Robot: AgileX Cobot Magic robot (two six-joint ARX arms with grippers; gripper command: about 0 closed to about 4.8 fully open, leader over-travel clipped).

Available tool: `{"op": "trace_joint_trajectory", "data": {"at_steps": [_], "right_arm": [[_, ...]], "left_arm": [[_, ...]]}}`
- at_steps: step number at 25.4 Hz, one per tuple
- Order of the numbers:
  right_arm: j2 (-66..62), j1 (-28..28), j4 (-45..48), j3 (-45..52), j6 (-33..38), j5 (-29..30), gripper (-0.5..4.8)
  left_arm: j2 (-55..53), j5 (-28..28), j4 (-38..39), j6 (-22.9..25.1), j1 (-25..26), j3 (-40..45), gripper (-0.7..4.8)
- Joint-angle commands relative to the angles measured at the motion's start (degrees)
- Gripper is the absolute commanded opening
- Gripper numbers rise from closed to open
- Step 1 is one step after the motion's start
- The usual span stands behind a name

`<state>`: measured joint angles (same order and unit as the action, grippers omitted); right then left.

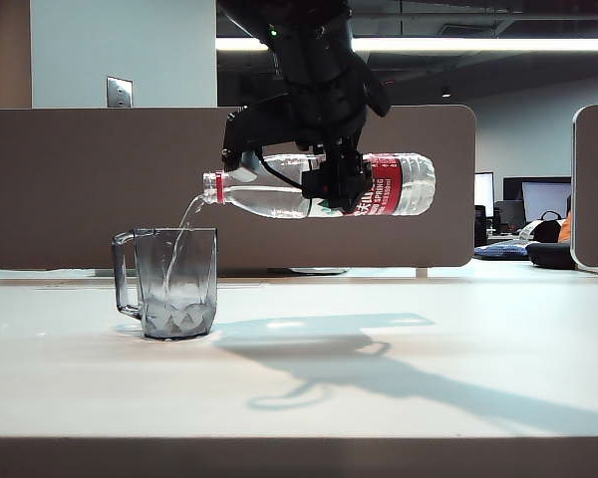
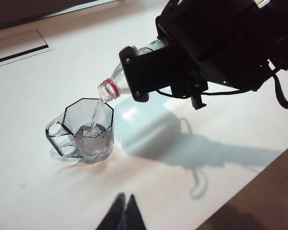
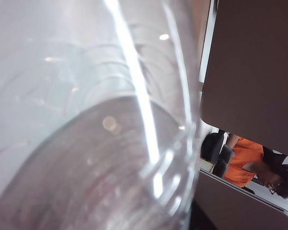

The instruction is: Pick up the mineral water bottle on the table and pour water into the mug until it's half full.

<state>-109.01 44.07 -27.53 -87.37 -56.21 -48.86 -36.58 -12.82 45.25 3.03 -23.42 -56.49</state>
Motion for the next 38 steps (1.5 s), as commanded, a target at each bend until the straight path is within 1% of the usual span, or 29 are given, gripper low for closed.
{"op": "trace_joint_trajectory", "data": {"at_steps": [1, 19, 21, 32, 37, 38], "right_arm": [[0.6, 0.1, 1.7, -0.5, 0.1, -1.4, 3.01], [0.7, 0.0, 2.1, -0.5, -0.1, -1.8, 3.01], [0.7, 0.0, 2.1, -0.5, -1.0, -2.2, 3.01], [0.7, 0.1, 2.7, -2.3, -0.7, -2.4, 3.01], [0.7, 0.1, 2.9, -2.3, 2.6, -1.0, 3.01], [0.7, 0.1, 3.1, -2.3, 5.8, -0.2, 3.01]], "left_arm": [[0.2, 0.1, -0.3, 0.2, 0.0, -0.3, -0.05], [0.2, 0.1, -0.3, 0.2, 0.0, -0.3, -0.05], [0.2, 0.1, -0.3, 0.2, 0.0, -0.3, -0.05], [0.2, 0.1, -0.3, 0.2, 0.0, -0.3, -0.05], [0.2, 0.1, -0.2, 0.2, 0.1, -0.3, -0.05], [0.2, 0.1, -0.1, 0.2, 0.1, -0.3, -0.05]]}}
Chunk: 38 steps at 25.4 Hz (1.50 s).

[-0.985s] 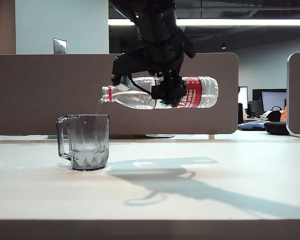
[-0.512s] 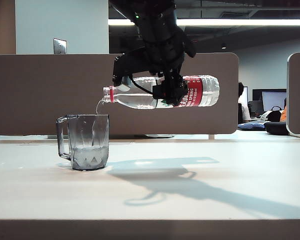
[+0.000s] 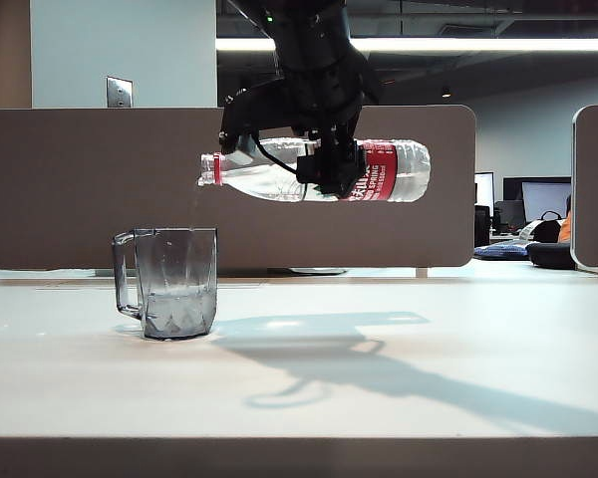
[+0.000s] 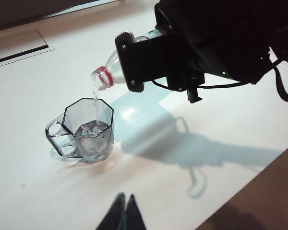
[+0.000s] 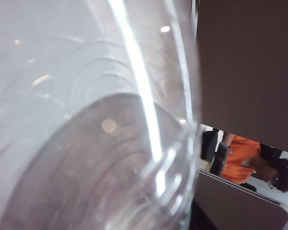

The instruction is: Pick up the mineral water bottle on the table and pour water into the mug until it's half full.

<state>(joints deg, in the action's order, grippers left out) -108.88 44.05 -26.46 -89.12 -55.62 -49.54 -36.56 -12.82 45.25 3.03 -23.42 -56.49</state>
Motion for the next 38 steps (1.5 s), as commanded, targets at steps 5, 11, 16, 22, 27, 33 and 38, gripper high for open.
{"op": "trace_joint_trajectory", "data": {"at_steps": [5, 11, 16, 22, 27, 33, 38], "right_arm": [[0.6, 0.1, 2.1, -0.5, 16.5, 3.4, 3.01], [2.3, 0.1, 2.3, -0.5, 33.3, 8.3, 3.01], [5.3, -1.0, 3.4, -0.4, 48.0, 15.0, 2.69], [7.1, -3.1, 5.6, -0.4, 58.2, 19.1, 2.68], [7.2, -4.4, 5.3, -0.3, 58.9, 19.9, 2.68], [8.1, -4.7, 5.6, -0.3, 59.1, 21.2, 2.39], [10.4, -4.8, 5.7, -0.3, 59.1, 21.4, 2.39]], "left_arm": [[0.1, 0.1, 0.6, 0.2, 0.1, -0.3, -0.05], [0.1, 0.2, 0.6, 0.2, 0.1, -0.3, -0.05], [0.1, 0.2, 0.6, 0.2, 0.1, -0.3, -0.05], [0.1, 0.1, 0.8, 0.2, 0.1, -0.3, -0.05], [0.1, 0.2, 3.1, 0.2, 0.1, -0.3, -0.05], [0.1, 0.2, 4.0, 2.6, 0.1, -0.3, -0.05], [0.1, 1.3, 4.0, 2.6, 0.1, -0.3, -0.05]]}}
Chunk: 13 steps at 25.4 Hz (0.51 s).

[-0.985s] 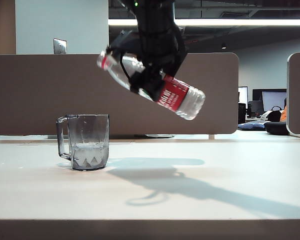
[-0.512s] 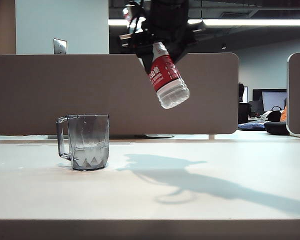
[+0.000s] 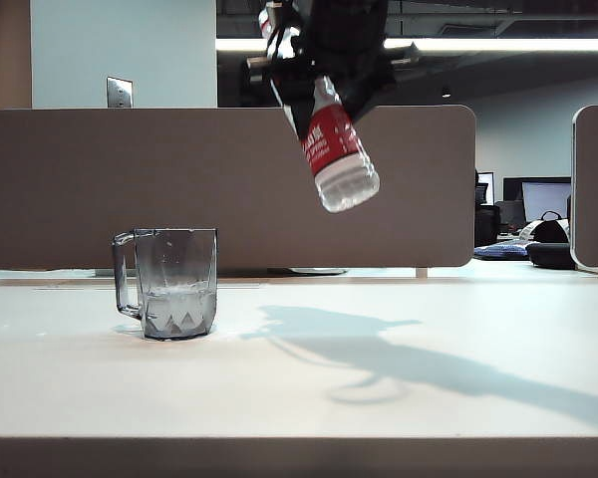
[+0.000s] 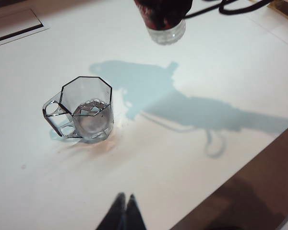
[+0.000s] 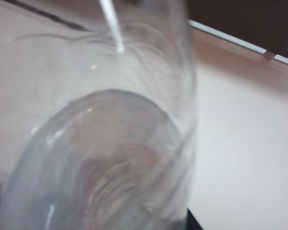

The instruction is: Pick up the mineral water bottle on the table and pour water into the mug until it's half full.

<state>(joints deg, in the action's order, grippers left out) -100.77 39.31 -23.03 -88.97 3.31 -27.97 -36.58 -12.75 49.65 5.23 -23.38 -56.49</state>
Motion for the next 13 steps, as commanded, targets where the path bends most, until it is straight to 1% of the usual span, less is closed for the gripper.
{"op": "trace_joint_trajectory", "data": {"at_steps": [1, 7, 10, 13], "right_arm": [[2.8, -0.1, 2.3, -0.4, 0.1, 0.0, 2.40], [7.9, -1.2, 2.3, 2.4, 0.1, 1.0, 2.40], [11.7, -2.0, 2.4, 6.4, 0.1, 1.1, 2.39], [16.5, -2.6, 5.4, 12.5, 0.2, 1.6, 2.37]], "left_arm": [[0.1, 2.2, -0.4, 0.4, 0.1, -0.3, -0.05], [0.1, 2.9, -0.4, 0.4, 0.1, -0.3, -0.05], [0.1, 2.9, -0.5, 0.4, 0.1, -0.3, -0.05], [0.1, 2.9, -0.7, 0.4, 0.1, -0.3, -0.05]]}}
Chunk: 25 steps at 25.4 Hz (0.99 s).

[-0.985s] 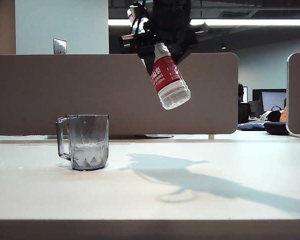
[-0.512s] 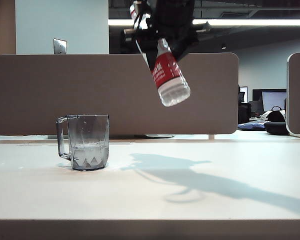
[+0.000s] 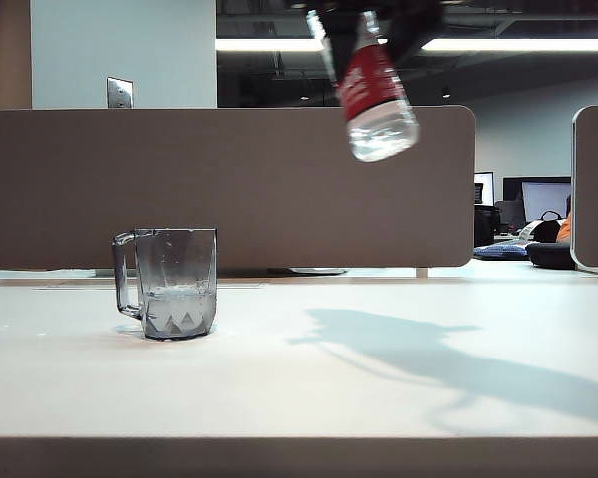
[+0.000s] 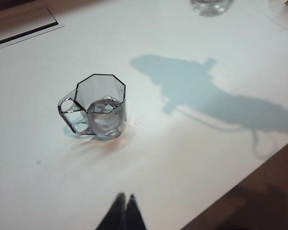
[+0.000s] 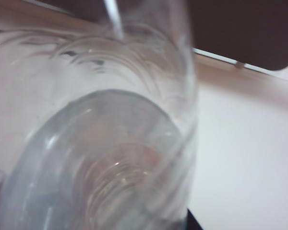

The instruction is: Pick up the mineral water bottle on the table and pour water into the mug until it's half full.

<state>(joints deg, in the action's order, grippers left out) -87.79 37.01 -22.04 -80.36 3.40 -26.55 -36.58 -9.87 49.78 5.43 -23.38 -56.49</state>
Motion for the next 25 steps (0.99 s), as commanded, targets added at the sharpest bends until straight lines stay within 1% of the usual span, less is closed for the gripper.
{"op": "trace_joint_trajectory", "data": {"at_steps": [1, 3, 6, 8, 11, 12, 13, 17, 21, 25], "right_arm": [[7.0, -0.9, 8.8, 9.6, 0.1, 1.7, 2.32], [11.5, -1.6, 16.5, 18.6, 1.1, 3.9, 2.29], [14.4, -2.5, 27.8, 27.6, 1.1, 8.3, 2.29], [14.4, -3.2, 36.0, 32.6, 1.1, 10.1, 2.29], [12.7, -4.5, 44.1, 37.5, 1.4, 10.4, 2.29], [10.7, -5.4, 49.0, 40.0, 1.6, 10.5, 2.29], [8.2, -6.8, 51.1, 40.9, 2.9, 11.0, 2.30], [2.5, -8.9, 54.2, 40.9, 7.3, 15.7, 2.29], [-2.5, -9.0, 59.4, 40.9, 7.8, 16.5, 2.29], [-5.5, -8.9, 62.4, 40.9, 7.8, 17.7, 2.29]], "left_arm": [[0.1, 0.8, -1.3, 0.2, 0.1, -0.3, -0.05], [0.1, 1.8, -1.4, 0.2, 0.1, -0.3, -0.05], [0.2, 2.2, -1.3, 0.2, 0.1, -0.3, -0.05], [0.2, 2.2, -1.0, 0.2, 0.1, -0.3, -0.05], [0.3, 2.1, -0.8, 0.2, 0.0, -0.3, -0.05], [0.3, 2.2, -0.7, 0.2, 0.1, -0.3, -0.05], [0.3, 2.4, -0.7, 0.2, 0.1, -0.3, -0.05], [0.3, 2.4, -0.6, 0.1, 0.1, -0.3, -0.05], [0.3, 2.4, -0.5, 0.2, 0.1, -0.2, -0.05], [0.3, 2.5, -0.5, 0.2, 0.1, -0.2, -0.05]]}}
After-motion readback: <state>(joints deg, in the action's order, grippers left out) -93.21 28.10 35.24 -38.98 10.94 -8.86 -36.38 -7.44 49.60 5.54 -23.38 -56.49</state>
